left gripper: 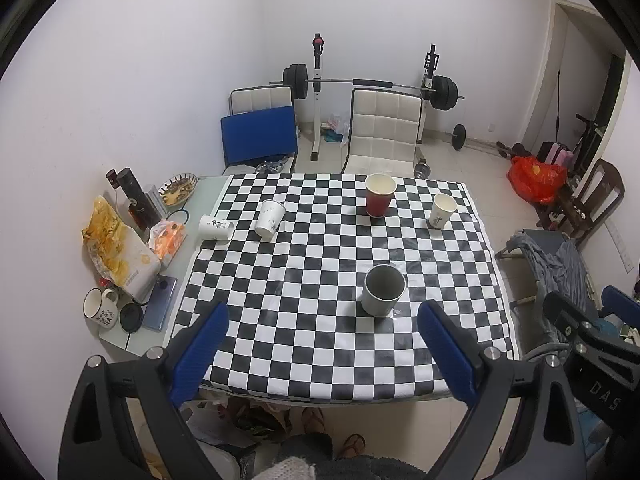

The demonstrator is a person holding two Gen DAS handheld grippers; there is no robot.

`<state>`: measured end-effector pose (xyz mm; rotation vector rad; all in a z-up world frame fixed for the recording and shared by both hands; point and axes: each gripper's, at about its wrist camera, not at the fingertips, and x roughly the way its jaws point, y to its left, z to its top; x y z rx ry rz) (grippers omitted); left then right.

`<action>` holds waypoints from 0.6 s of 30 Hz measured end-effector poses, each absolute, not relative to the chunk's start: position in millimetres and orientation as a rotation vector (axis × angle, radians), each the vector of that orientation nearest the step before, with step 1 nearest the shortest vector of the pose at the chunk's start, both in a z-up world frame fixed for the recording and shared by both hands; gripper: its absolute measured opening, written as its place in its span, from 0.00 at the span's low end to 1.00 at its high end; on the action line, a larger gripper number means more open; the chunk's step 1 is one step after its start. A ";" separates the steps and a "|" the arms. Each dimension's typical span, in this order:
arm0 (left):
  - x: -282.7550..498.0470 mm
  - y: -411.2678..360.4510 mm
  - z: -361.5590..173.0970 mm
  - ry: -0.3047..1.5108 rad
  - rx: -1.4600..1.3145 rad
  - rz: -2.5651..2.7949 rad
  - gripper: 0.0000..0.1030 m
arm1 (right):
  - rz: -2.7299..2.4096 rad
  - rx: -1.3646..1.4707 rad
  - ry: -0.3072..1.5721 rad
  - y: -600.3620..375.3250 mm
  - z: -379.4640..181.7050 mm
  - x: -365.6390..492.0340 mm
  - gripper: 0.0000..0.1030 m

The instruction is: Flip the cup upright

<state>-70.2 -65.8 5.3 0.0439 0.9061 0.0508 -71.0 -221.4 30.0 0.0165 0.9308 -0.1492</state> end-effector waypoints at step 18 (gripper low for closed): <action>-68.0 -76.8 8.9 0.910 0.034 0.058 0.93 | -0.140 0.016 0.935 -221.1 29.0 -73.3 0.87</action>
